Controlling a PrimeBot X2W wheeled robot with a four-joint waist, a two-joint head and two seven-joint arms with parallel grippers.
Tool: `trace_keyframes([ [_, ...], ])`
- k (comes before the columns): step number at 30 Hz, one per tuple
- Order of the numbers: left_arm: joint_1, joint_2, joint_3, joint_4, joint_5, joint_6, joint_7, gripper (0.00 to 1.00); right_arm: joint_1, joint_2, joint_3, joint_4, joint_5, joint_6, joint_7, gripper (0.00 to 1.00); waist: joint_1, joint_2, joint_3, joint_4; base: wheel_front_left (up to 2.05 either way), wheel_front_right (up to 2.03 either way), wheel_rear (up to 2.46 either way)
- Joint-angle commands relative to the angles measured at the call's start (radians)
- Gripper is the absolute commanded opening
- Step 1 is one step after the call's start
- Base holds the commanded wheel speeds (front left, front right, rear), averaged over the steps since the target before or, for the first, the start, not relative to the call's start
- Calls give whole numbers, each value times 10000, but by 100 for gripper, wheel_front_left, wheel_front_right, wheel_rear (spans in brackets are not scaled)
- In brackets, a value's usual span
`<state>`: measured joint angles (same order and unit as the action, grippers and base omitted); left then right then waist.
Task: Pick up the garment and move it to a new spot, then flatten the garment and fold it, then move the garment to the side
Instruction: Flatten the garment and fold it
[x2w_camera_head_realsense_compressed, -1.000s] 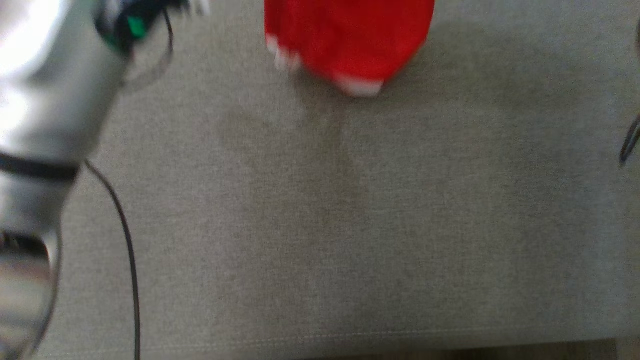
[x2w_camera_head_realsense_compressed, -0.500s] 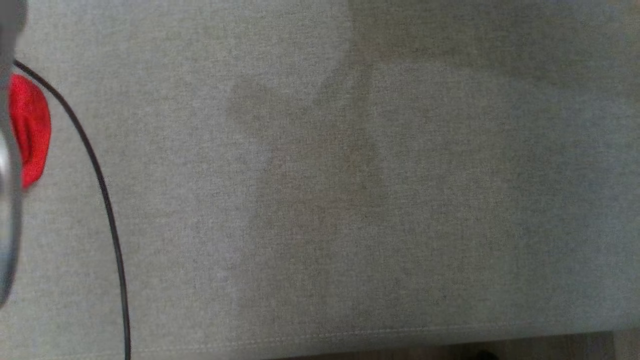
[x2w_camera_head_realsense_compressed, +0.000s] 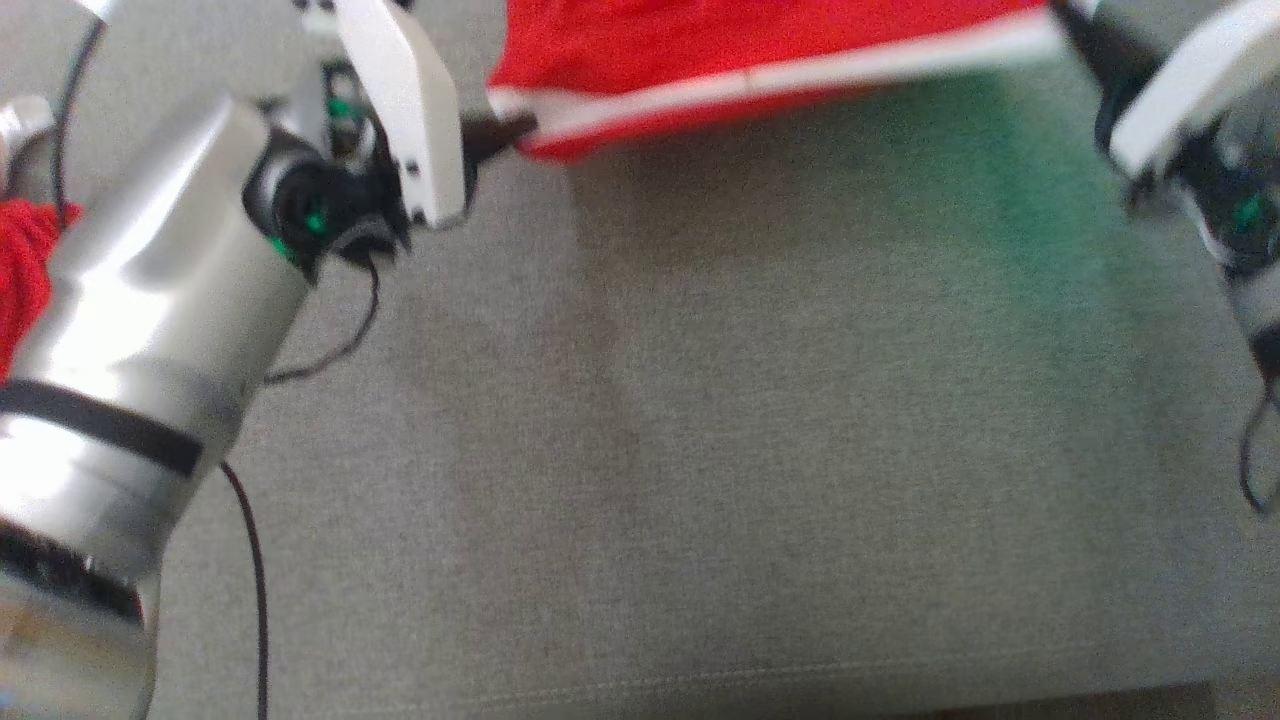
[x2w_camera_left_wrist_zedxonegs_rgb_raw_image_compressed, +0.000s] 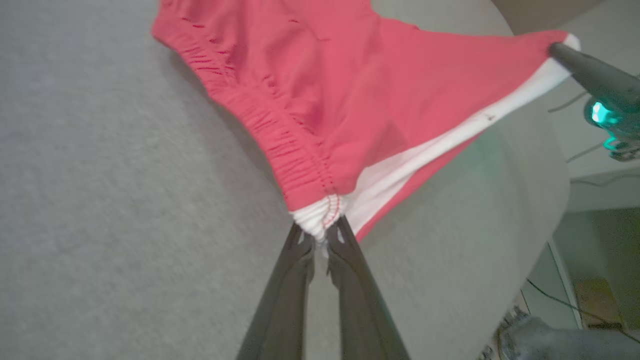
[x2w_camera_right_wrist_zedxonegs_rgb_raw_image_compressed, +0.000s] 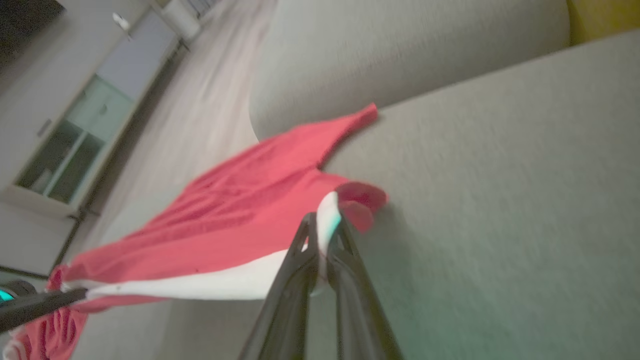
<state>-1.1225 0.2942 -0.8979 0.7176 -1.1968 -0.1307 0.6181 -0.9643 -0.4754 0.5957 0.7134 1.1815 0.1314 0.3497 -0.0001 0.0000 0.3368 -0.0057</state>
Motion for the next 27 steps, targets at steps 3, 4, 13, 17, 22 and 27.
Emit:
trace_keyframes([
  [3, 393, 800, 16, -814, -362, 0, 582, 0, 765, -575, 370, -567, 13, -7, 661, 0, 1, 0, -953, -155, 0, 0, 0],
  [4, 671, 962, -85, -1030, -485, 0, 814, 0, 1074, -719, 508, -725, -5, -7, 904, 0, 1, 0, -1174, -192, 0, 0, 0],
  [13, 2928, 2253, -633, -3972, -2171, 566, 3333, 0, 3425, -2459, 918, -3123, 306, -7, 3697, 0, 1, 0, -2380, -329, 0, 0, 0],
  [17, 3417, 2813, -564, -5539, -2731, 1264, 3874, 0, 4180, -3251, 337, -4376, 540, -7, 4605, 0, 1, 0, -2377, -178, 0, 0, 0],
  [22, 3086, 3206, -147, -6696, -3123, 1809, 4231, 0, 4243, -3647, -1036, -5322, 624, -7, 5416, 0, 1, 0, -1506, 357, 0, 0, 0],
  [27, 2163, 3025, 309, -6363, -3629, 2226, 4801, 0, 3097, -3436, -1905, -5381, 384, -7, 7090, 0, 1, 0, -427, 995, 0, 0, 0],
])
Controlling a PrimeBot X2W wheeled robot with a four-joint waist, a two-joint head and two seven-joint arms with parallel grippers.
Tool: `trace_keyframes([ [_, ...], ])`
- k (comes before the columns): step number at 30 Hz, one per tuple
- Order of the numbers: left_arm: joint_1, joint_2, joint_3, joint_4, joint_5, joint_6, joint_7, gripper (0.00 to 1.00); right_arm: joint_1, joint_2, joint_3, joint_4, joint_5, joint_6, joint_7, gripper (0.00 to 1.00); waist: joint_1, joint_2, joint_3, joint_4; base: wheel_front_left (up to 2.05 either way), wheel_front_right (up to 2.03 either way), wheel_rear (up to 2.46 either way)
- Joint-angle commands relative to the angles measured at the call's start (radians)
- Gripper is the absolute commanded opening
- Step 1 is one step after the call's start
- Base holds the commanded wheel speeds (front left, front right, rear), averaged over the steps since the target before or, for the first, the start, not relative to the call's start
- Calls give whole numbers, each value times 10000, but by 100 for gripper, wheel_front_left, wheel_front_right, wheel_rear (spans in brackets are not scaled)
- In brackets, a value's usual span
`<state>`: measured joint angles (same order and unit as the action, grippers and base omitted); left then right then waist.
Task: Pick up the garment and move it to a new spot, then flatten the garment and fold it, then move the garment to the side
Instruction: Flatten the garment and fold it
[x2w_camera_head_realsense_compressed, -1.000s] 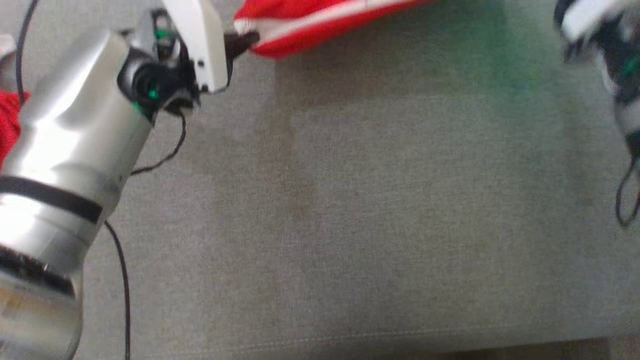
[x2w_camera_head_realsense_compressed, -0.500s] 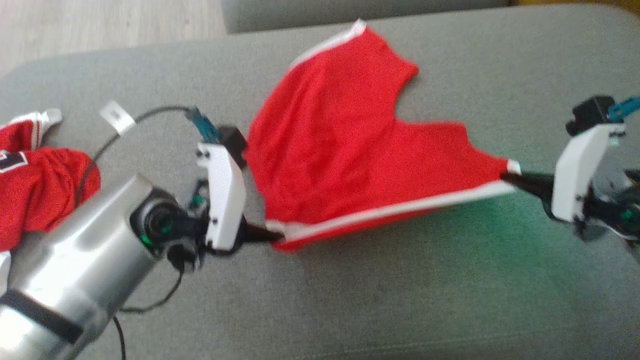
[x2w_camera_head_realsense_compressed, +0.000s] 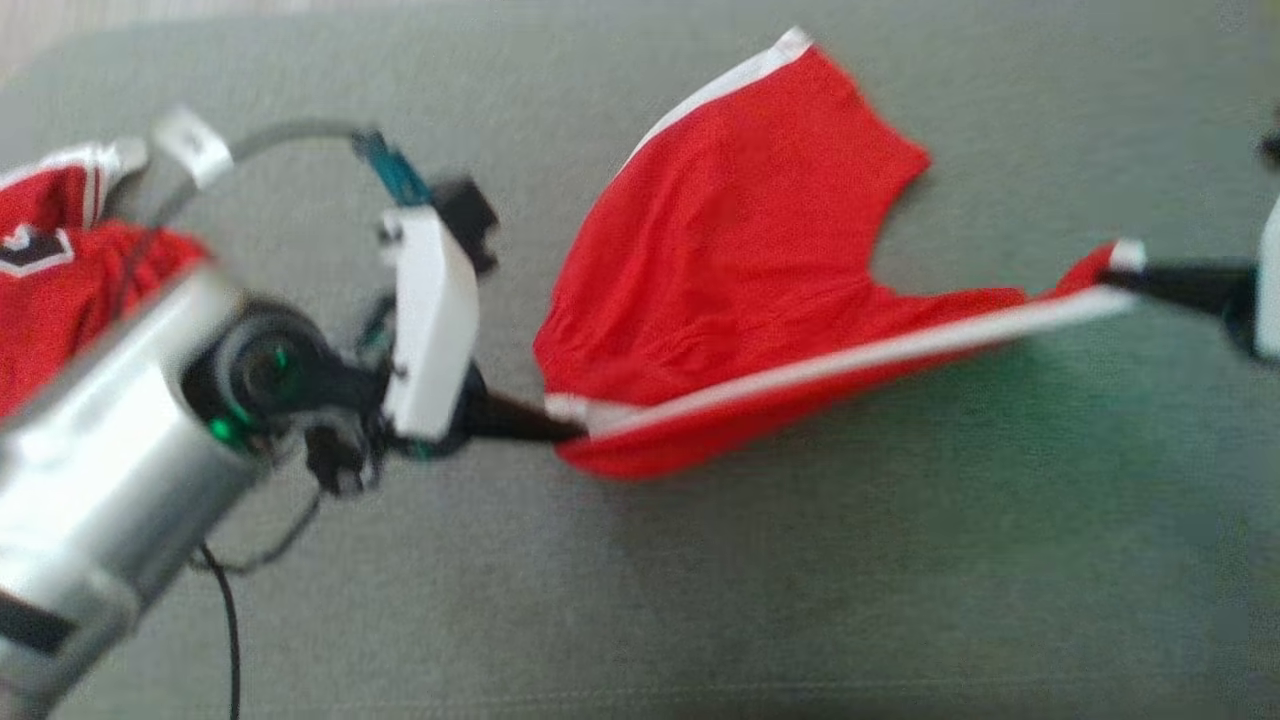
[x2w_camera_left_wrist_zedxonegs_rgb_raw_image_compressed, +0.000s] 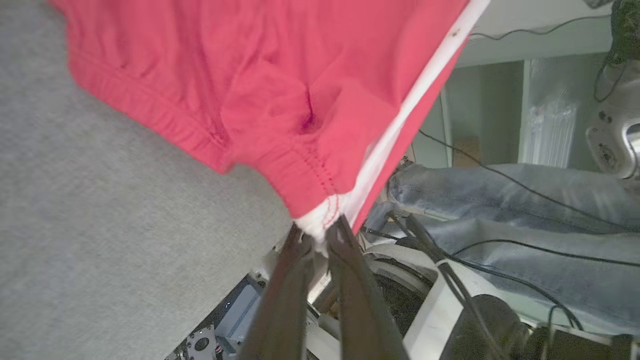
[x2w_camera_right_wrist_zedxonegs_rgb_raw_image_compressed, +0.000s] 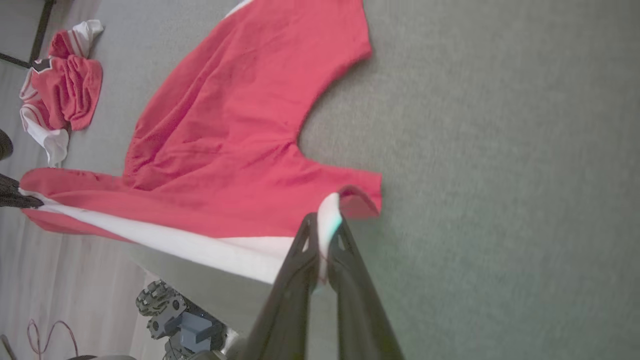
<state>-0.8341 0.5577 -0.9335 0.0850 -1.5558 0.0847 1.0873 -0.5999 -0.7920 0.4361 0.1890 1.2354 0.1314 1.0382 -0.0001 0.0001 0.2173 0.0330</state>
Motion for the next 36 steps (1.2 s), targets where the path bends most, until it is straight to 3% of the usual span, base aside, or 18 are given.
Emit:
trace_keyframes([
  [1, -909, 340, 728, 89, -125, 151, 242, 0, -882, -142, -443, 0, -226, -7, 583, 0, 1, -1, 962, 724, 0, 0, 0],
  [9, -2162, -349, 1237, 1031, -479, 445, 490, 0, -3992, 1618, -1473, 2369, -1784, -7, 2611, 0, 1, -1, 2059, 1504, 0, 0, 0],
  [19, -3185, -785, 1626, 1882, -485, 651, 422, 0, -6661, 3266, -2482, 4414, -4098, -7, 3215, 0, 1, -1, 3098, 2147, 0, 0, 0],
  [27, -3706, -1136, 1689, 2359, -332, 672, 296, 0, -7727, 4042, -3172, 5145, -5457, -7, 3171, 0, 1, -1, 3581, 2431, 0, 0, 0],
  [28, -3737, -1184, 1715, 2415, -309, 636, 221, 0, -7762, 4096, -3221, 5159, -5586, -7, 3130, 19, 1, -1, 3586, 2435, 0, 0, 0],
  [29, -3750, -1228, 1734, 2489, -281, 608, 136, 40, -7769, 4155, -3277, 5146, -5697, -7, 3023, 85, 1, -1, 3569, 2426, 0, 0, 0],
  [30, -3753, -1262, 1739, 2566, -253, 577, 74, 75, -7751, 4236, -3371, 5156, -5770, -7, 2890, 100, 1, -1, 3538, 2407, 0, 0, 0],
  [31, -3750, -1277, 1731, 2646, -208, 541, 18, 100, -7710, 4324, -3469, 5201, -5842, -7, 2773, 100, 1, -1, 3485, 2382, 0, 0, 0],
  [36, -3773, -1274, 1877, 3015, 5, 364, -489, 100, -7365, 4702, -3831, 5094, -5978, -7, 1859, 100, 1, -1, 3094, 2223, 0, 0, 0],
])
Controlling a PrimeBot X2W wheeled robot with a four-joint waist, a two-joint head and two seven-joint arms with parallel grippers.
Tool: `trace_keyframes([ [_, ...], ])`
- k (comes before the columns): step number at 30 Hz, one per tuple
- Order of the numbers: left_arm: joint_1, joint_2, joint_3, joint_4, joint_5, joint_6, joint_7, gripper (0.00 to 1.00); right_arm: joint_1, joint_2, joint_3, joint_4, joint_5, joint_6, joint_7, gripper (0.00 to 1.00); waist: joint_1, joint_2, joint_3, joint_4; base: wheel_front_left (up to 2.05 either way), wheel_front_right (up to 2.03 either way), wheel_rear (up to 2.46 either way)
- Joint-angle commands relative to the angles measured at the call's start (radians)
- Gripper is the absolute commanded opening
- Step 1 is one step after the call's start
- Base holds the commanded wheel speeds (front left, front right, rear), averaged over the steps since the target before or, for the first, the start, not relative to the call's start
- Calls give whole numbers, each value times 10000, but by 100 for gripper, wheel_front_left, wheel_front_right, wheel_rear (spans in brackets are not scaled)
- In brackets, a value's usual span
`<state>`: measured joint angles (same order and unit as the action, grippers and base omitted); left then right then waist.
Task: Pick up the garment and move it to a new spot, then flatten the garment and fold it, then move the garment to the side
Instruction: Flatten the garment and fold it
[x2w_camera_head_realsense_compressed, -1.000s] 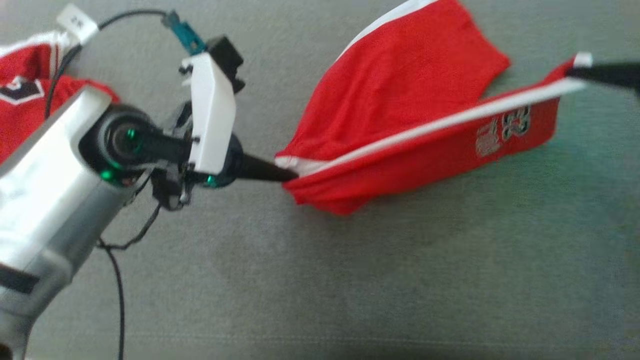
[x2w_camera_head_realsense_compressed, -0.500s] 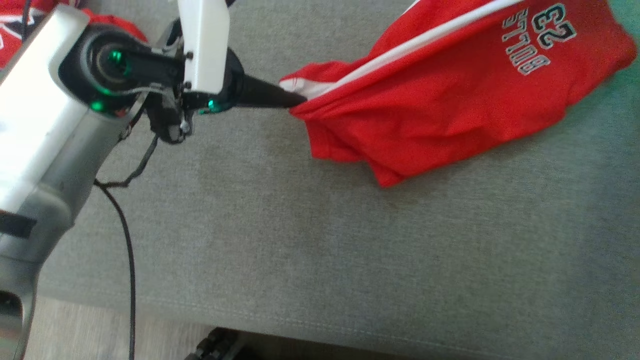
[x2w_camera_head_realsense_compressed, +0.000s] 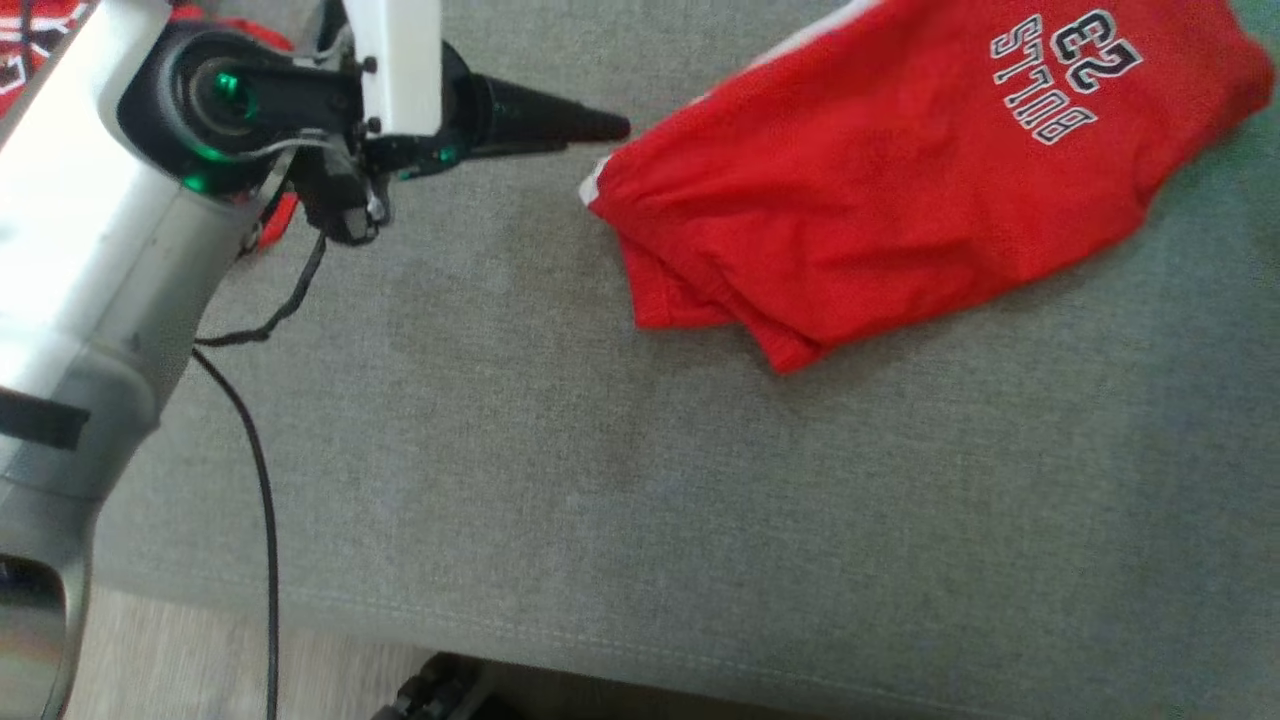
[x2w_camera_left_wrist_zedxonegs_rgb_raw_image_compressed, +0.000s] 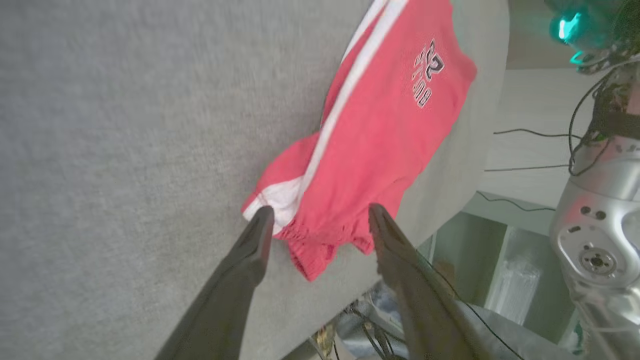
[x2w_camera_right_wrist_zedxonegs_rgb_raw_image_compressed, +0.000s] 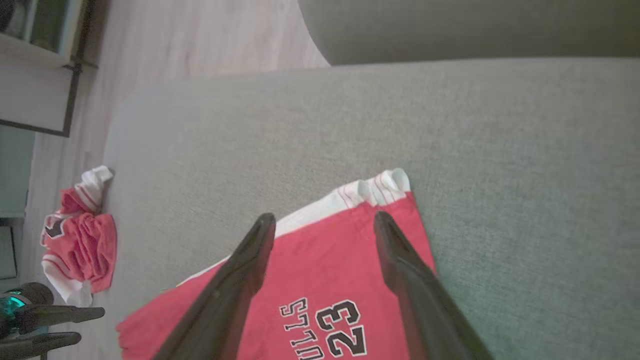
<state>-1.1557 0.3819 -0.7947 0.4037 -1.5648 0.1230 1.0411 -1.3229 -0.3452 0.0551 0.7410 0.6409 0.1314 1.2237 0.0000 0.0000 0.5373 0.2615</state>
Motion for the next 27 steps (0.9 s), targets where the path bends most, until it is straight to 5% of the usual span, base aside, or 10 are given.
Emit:
trace_keyframes([
  [1, -576, 501, 569, -125, 177, -93, -256, 100, -24, 288, -67, -562, 35, -7, -305, 100, 0, 0, -208, -88, 0, 0, 0],
  [6, -592, 808, 791, -31, 1120, -765, -1866, 100, 789, 457, -12, -1689, 662, -7, -2659, 100, 0, 0, -721, -262, 0, 0, 0],
  [8, -361, 896, 949, -66, 1950, -1091, -3498, 100, 1593, 273, 219, -2328, 907, -7, -4663, 100, 0, 0, -1076, -336, 0, 0, 0],
  [11, 64, 905, 1038, -74, 3138, -949, -5687, 100, 2559, -11, 641, -2593, 914, -7, -6424, 100, 0, 0, -1433, -367, 0, 0, 0],
  [16, 1262, 837, 1000, -444, 5059, -142, -9223, 100, 3996, -660, 1527, -2581, 724, -7, -9059, 100, 0, 0, -1829, -232, 0, 0, 0],
  [17, 1262, 837, 1000, -444, 5059, -142, -9223, 100, 3996, -660, 1527, -2581, 724, -7, -9059, 100, 0, 0, -1829, -232, 0, 0, 0],
  [20, 2386, 627, 815, -1002, 6268, 786, -11445, 100, 4496, -1170, 2304, -1665, 560, -7, -9801, 100, 0, 0, -1877, 54, 0, 0, 0],
  [27, 3981, -159, 792, -2151, 7144, 1760, -12921, 100, 4063, -1800, 3339, 181, 556, -7, -9784, 100, 0, 0, -1620, 805, 0, 0, 0],
])
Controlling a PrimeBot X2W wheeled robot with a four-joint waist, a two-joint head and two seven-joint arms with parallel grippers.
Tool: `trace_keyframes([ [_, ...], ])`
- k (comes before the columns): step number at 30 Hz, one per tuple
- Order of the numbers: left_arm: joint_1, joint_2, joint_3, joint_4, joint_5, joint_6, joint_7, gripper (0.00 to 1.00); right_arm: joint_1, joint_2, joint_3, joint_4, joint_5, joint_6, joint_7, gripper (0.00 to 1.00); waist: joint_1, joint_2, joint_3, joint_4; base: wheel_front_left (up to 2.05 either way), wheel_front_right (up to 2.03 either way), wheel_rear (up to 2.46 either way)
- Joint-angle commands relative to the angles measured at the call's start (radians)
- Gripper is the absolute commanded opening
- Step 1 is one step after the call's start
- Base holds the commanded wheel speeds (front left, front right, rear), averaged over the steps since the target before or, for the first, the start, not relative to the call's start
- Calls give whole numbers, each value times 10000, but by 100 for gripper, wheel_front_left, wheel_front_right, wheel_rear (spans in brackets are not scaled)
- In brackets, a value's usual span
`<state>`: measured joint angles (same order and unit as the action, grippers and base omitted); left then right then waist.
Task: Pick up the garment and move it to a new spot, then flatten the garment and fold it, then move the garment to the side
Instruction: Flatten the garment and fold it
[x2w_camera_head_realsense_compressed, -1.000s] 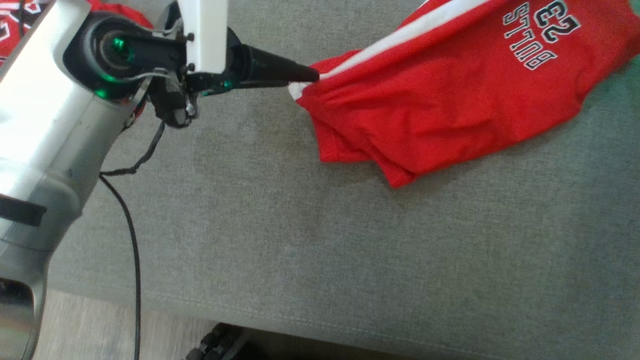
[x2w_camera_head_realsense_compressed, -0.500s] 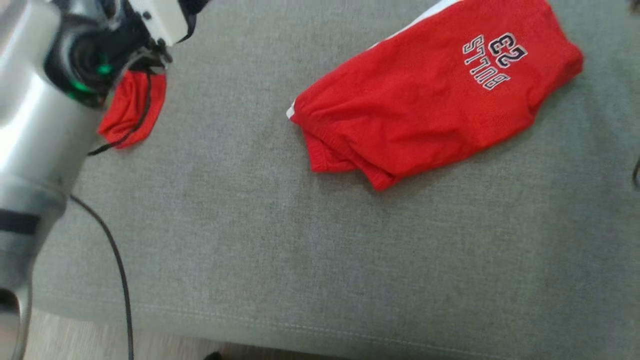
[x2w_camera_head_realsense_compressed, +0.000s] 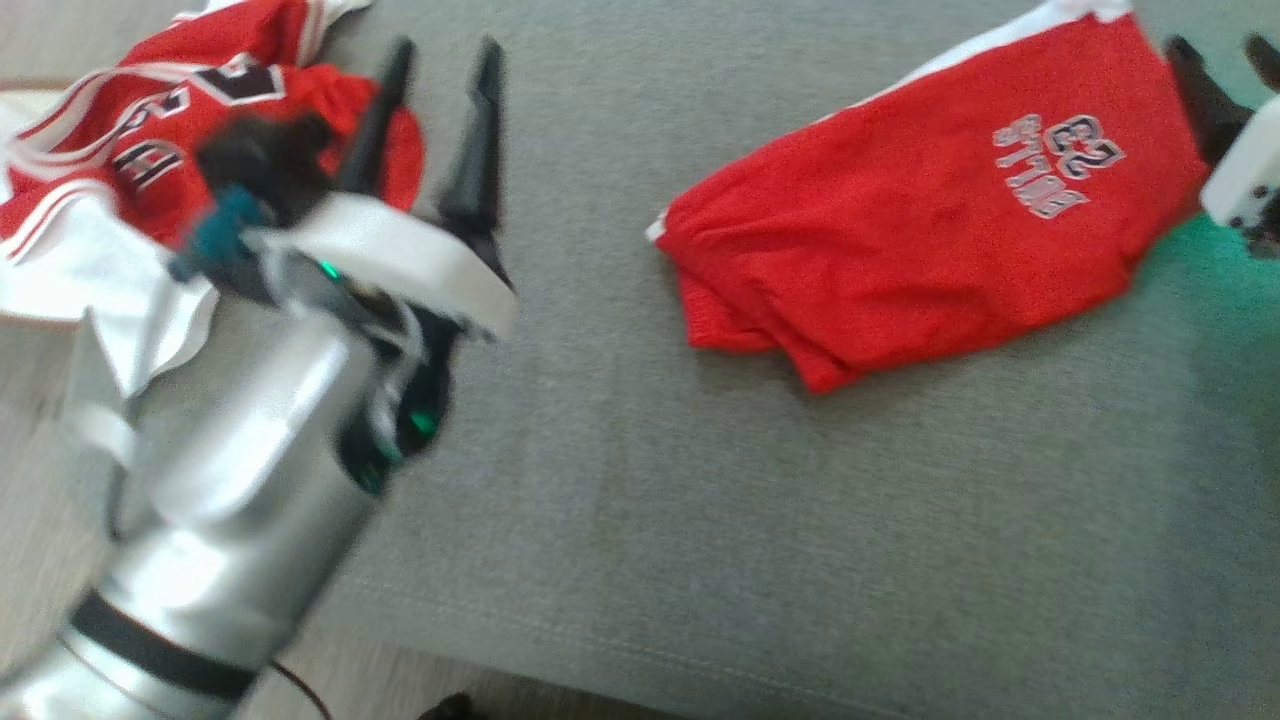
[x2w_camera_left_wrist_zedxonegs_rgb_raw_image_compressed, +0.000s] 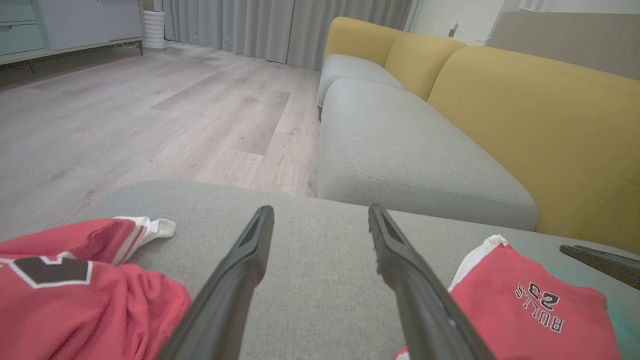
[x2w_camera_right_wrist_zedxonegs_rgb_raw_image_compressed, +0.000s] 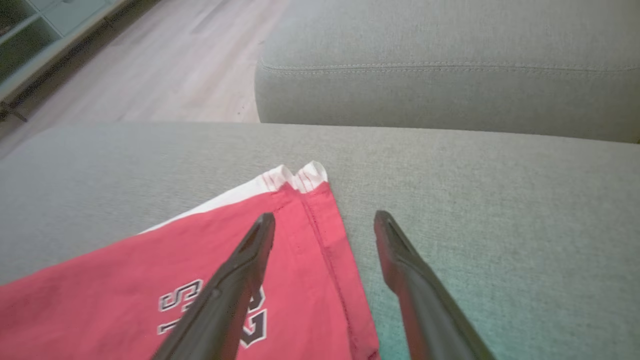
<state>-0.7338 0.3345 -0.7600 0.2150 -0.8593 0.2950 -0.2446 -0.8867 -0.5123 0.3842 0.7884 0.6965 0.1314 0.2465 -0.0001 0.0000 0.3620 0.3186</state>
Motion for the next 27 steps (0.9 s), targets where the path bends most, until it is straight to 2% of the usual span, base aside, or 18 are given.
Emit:
trace_keyframes([
  [1, 30, 193, 425, -432, 233, 116, -107, 100, -440, -225, 187, 55, -22, -7, 75, 100, 1, 0, 183, 364, 0, 0, 0],
  [6, 1606, -552, 756, -1192, 542, 161, -166, 100, -1277, -452, 1009, 1597, 44, -7, 829, 100, 1, 0, 322, 959, 0, 0, 0],
  [13, 2716, -1239, 1293, -1428, 949, -207, -170, 100, -1853, -246, 1435, 3530, -47, -7, 2357, 100, 1, 0, 217, 1317, 0, 0, 0],
  [18, 3085, -1533, 1633, -1348, 1215, -442, -170, 100, -1799, -1, 1807, 3869, 322, -7, 4079, 100, 1, 0, 127, 1391, 0, 0, 0],
  [20, 3170, -1623, 1753, -1317, 1326, -523, -171, 100, -1781, -50, 1943, 3708, 415, -7, 4198, 0, 1, 0, 85, 1387, 0, 0, 0],
  [27, 3368, -1727, 2135, -1320, 2043, -711, -171, 100, -2026, 43, 1966, 3482, 593, -7, 2879, 0, 1, 0, -234, 871, 0, 0, 0],
])
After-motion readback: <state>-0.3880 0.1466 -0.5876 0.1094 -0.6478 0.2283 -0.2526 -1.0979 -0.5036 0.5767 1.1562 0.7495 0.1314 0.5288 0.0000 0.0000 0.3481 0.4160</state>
